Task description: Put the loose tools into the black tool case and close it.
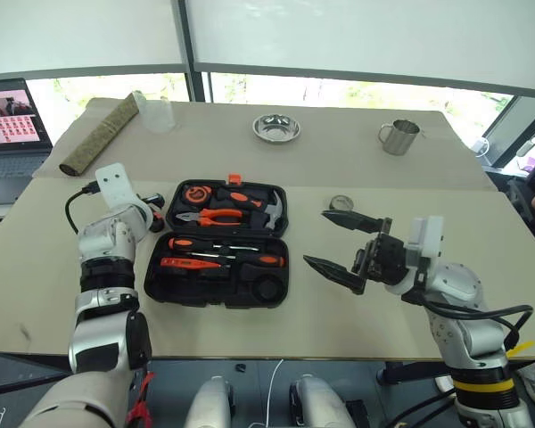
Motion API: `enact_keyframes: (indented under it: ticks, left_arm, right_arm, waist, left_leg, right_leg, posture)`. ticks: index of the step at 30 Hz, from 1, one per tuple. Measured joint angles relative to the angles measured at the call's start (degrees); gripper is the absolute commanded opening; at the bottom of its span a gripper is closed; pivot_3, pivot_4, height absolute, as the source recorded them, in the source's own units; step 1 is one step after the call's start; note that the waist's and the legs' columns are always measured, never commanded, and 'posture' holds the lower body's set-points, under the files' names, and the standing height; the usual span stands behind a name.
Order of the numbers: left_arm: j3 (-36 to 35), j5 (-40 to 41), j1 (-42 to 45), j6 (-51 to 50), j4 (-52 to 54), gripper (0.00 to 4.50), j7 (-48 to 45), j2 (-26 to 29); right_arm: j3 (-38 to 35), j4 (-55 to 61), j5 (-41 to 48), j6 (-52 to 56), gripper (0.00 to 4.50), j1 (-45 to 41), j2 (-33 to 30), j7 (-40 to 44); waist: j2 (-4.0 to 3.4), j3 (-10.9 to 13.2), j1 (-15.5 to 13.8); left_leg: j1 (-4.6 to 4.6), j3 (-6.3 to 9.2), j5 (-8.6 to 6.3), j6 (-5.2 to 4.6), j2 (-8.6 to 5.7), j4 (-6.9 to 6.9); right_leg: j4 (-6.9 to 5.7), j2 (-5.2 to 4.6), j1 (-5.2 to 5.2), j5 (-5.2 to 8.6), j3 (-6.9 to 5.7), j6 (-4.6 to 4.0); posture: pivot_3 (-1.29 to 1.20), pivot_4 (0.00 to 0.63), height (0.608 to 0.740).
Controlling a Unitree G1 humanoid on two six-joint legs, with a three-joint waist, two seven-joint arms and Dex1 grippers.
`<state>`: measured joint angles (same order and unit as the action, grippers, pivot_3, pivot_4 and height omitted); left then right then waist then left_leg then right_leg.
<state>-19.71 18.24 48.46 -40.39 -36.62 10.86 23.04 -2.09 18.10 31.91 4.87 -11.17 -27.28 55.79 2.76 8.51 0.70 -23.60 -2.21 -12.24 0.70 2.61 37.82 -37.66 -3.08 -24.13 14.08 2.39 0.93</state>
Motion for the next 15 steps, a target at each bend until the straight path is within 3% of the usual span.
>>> enact_keyframes:
  ticks: [8, 12, 15]
  left_arm:
    - [-0.1, -1.9, 3.9, 0.6, -5.8, 4.48, 0.7, -0.2]
    - [0.3, -2.8, 4.6, 0.4, -7.1, 3.37, 0.1, -0.2]
    - [0.1, -3.0, 4.4, 0.1, -7.0, 2.19, -0.2, -0.1]
  right_arm:
    - [1.1, 1.7, 0.5, 1.8, 4.50, -2.1, 0.5, -2.4]
    - [1.3, 2.0, 0.8, 2.5, 4.50, -2.2, 0.6, -2.9]
    - [1.3, 2.3, 0.9, 3.1, 4.50, -2.5, 0.6, -3.1]
  waist:
    - [0.00, 0.0, 0.0]
    - [0.00, 0.0, -0.1]
    - [-0.01, 0.0, -0.4]
  left_leg:
    - [0.01, 0.01, 0.00, 0.00, -0.03, 0.00]
    - [0.02, 0.01, 0.00, 0.01, -0.09, 0.00]
    - [0.01, 0.01, 0.01, 0.01, -0.12, 0.01]
  right_leg:
    - [-0.01, -0.02, 0.02, 0.00, -0.01, 0.01]
    - [-0.02, -0.09, 0.04, 0.00, -0.01, 0.05]
    - [-0.02, -0.11, 0.04, 0.00, -0.02, 0.07]
  posture:
    - [0.00, 0.150, 0.740]
    - [0.00, 0.150, 0.740]
    - [0.00, 0.150, 0.740]
